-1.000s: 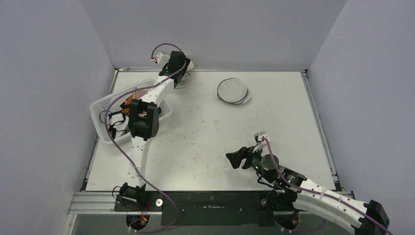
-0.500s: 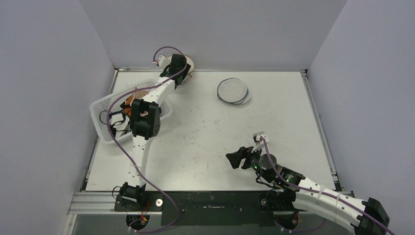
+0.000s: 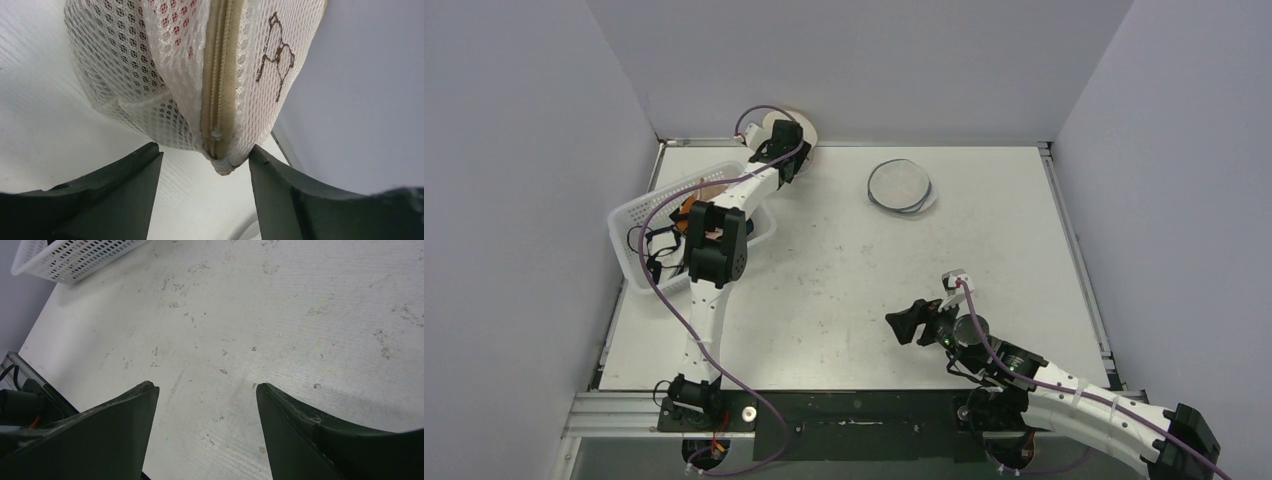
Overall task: Unzip the laundry bag and remove the bra
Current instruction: Pick up the laundry bag at the center of the board.
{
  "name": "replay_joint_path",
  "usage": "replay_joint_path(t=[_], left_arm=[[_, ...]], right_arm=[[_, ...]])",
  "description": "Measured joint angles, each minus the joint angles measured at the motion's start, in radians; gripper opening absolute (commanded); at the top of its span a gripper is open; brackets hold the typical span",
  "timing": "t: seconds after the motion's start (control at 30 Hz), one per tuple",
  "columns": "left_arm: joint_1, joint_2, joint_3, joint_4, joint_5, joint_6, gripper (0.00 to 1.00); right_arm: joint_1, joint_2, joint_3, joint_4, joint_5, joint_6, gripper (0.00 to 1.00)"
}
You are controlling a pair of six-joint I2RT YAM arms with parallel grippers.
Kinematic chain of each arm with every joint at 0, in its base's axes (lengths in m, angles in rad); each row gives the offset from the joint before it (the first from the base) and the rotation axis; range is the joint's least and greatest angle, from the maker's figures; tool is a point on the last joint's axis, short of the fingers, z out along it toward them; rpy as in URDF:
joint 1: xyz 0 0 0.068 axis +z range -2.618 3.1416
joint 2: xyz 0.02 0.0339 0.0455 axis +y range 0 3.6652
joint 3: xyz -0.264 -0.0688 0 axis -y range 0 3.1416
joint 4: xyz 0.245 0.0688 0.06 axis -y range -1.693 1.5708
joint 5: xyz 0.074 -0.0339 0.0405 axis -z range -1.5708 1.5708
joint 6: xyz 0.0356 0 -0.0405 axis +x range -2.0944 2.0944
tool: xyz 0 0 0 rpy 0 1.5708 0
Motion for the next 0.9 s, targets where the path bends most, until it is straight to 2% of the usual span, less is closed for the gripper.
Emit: replay_joint_path(t=[0.13,0.33,0.5,0.63,0.77,0.9], left_arm=[[0.006,0.001,0.014,-0.001,0.002,0.0,0.26],[0.012,-0.002,0.005,0.051,0.015,0.005,0.02],[0.006,-0.042,-0.034,0.082,0.047,0.008,0.0],[-0.009,-0.147,-0.105,0.108,0.076,0.01,0.0],[-0.039,-0.349,-0.275,0.172,0.121,0.014,0.0],[-0.082,-0.622,-0.517,0.253,0.167,0.025,0.0]], right_arm=[[0.0,-0.014,0.0,0.0,0.006,0.001,0.73],[0.0,-0.016,0.0,0.0,0.014,0.001,0.73],[0.0,-0.016,0.0,-0.003,0.014,0.003,0.73],[0.001,-0.016,0.009,-0.021,0.015,-0.001,0.74],[0.005,-0.015,0.065,-0.069,0.031,-0.024,0.76],[0.006,-0.019,0.15,-0.098,0.055,-0.046,0.85]])
